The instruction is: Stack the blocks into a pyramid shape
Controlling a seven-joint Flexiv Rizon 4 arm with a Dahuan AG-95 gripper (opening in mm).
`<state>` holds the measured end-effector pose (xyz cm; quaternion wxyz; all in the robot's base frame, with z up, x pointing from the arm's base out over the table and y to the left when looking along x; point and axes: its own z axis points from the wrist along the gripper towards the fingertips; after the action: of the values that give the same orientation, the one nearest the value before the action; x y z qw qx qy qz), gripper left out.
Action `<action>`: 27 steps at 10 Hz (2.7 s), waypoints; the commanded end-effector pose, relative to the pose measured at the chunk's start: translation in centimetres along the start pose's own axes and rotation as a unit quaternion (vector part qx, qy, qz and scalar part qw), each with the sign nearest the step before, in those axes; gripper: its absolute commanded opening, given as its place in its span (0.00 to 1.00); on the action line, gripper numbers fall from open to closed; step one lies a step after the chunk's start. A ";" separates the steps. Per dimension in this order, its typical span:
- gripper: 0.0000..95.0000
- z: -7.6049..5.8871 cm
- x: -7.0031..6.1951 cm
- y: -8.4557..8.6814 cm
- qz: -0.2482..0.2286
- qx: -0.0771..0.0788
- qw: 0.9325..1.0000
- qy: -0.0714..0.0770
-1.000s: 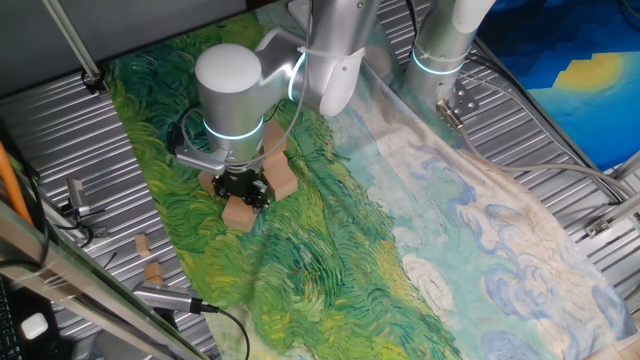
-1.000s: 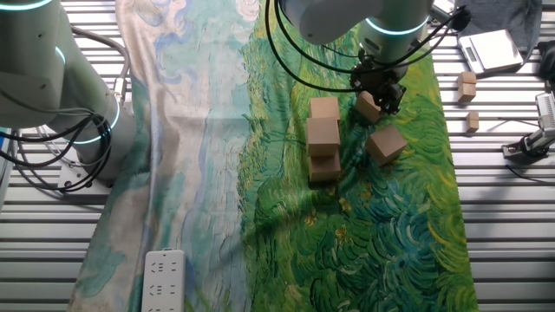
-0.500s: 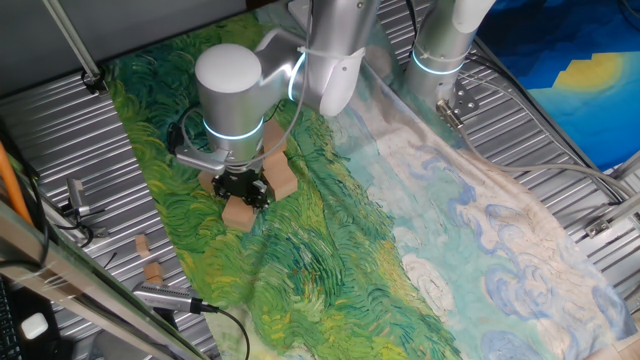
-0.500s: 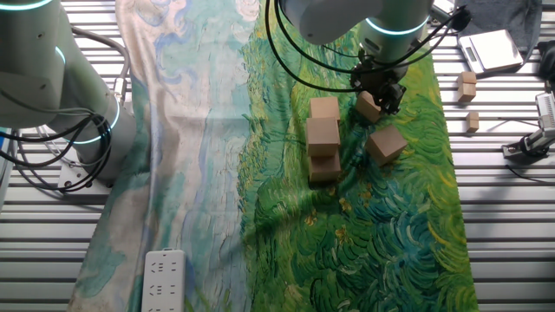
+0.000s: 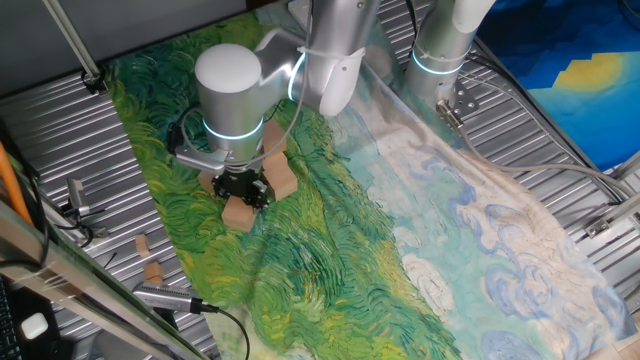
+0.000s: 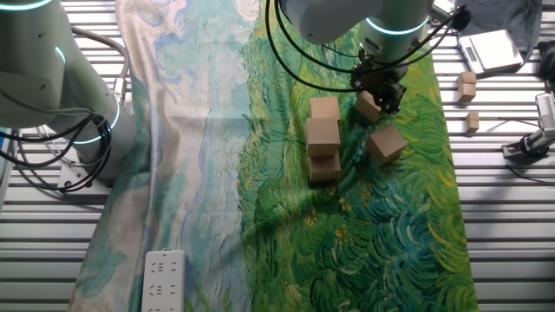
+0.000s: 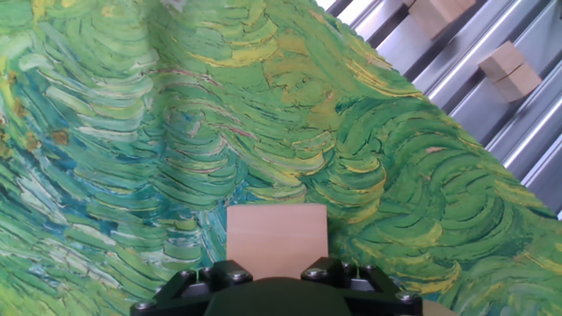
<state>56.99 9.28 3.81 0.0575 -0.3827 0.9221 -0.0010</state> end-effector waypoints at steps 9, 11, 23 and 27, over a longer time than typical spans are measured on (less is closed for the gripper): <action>0.00 -6.3 1.5 0.2 -0.022 0.007 0.999 0.028; 0.00 -6.4 2.2 0.1 -0.027 0.005 0.999 0.026; 0.00 -9.2 4.7 0.3 -0.106 0.008 0.993 0.053; 0.00 -9.2 4.7 0.3 -0.260 0.022 0.962 0.076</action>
<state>52.52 5.86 12.38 0.0093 -0.5077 0.8607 -0.0379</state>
